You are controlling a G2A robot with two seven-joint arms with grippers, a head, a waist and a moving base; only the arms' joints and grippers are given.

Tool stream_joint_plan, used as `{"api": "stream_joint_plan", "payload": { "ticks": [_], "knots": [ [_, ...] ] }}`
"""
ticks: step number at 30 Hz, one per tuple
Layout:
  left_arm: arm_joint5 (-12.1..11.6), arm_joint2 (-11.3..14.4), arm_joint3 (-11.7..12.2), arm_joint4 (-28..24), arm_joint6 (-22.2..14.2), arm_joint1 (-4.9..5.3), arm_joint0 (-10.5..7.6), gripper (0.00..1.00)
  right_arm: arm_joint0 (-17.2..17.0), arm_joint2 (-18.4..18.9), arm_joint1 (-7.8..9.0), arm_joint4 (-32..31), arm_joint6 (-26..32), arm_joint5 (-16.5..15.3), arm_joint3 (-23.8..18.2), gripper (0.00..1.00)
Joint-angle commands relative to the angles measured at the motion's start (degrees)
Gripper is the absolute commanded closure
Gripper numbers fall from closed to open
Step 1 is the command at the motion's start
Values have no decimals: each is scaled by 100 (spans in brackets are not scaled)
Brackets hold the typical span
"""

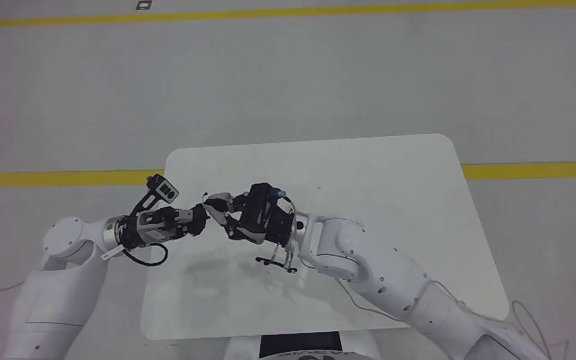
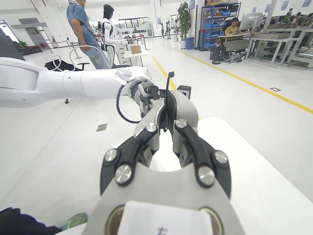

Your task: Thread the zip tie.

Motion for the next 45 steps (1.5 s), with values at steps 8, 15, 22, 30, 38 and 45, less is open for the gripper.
{"api": "stream_joint_plan", "payload": {
  "ticks": [8,15,22,30,38,45],
  "knots": [
    [0,0,0,0,0,0,0,100,40,-40,-10,55,73,0,42,100],
    [0,0,0,0,0,0,0,100,70,-55,-5,52,62,0,28,100],
    [0,0,0,0,0,0,0,100,57,-55,8,45,60,0,19,100],
    [0,0,0,0,0,0,0,100,58,-67,14,97,86,0,72,100],
    [0,0,0,0,0,0,0,100,69,-80,9,83,-13,0,72,100],
    [0,0,0,0,0,0,0,100,57,-72,18,27,-46,0,17,100]
  ]
}}
